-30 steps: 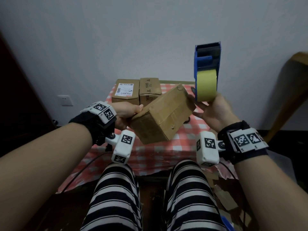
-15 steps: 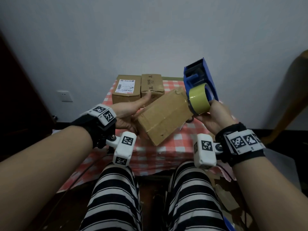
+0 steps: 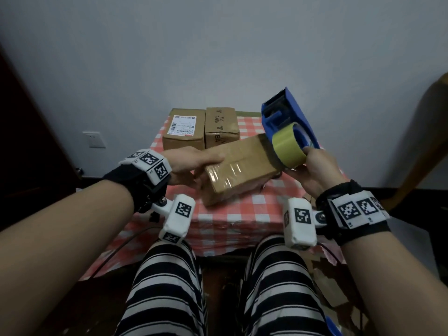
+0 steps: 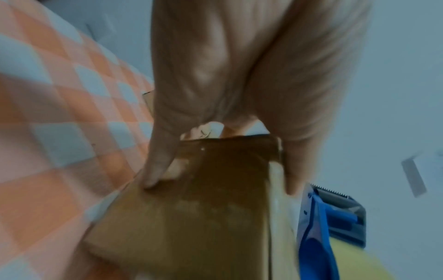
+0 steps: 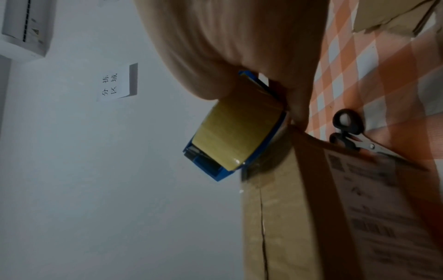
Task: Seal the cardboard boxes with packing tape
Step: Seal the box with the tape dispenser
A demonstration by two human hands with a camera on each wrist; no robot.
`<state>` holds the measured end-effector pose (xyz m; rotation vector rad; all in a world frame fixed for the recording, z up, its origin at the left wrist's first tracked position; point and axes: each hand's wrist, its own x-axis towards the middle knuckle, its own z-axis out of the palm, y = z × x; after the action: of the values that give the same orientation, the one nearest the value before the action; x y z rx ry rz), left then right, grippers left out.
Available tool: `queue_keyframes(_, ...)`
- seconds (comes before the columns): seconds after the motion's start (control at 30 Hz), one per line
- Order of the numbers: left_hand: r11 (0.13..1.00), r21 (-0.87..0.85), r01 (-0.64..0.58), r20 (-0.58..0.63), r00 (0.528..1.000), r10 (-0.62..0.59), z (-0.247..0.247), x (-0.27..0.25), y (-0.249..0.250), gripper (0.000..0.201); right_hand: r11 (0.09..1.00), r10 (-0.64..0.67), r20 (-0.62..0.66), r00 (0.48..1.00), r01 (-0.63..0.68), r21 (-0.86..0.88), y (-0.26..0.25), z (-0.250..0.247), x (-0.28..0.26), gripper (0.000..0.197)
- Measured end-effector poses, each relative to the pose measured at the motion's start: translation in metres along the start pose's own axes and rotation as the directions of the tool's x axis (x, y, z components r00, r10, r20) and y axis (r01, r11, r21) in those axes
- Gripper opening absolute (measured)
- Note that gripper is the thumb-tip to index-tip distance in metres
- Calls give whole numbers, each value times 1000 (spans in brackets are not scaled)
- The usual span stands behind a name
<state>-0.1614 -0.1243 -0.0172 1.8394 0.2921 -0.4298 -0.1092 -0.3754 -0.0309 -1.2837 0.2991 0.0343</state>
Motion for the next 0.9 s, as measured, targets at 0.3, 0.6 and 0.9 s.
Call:
queue_keyframes(0.3,929,371,-7,-456,870,188,5,7,7,51,996,-87,81,993,87,-4,-1,8,-7,27)
queue_keyframes(0.6,904,65,-423,-285,860,423,31,-30,41,22,946,-282,202,938,307,-104,-7,17,-28,24)
queue_keyframes(0.9,826,-540,-159,33,977,209,35,-55,52,36,940,-340,170,925,337,47,-16,8,-39,18)
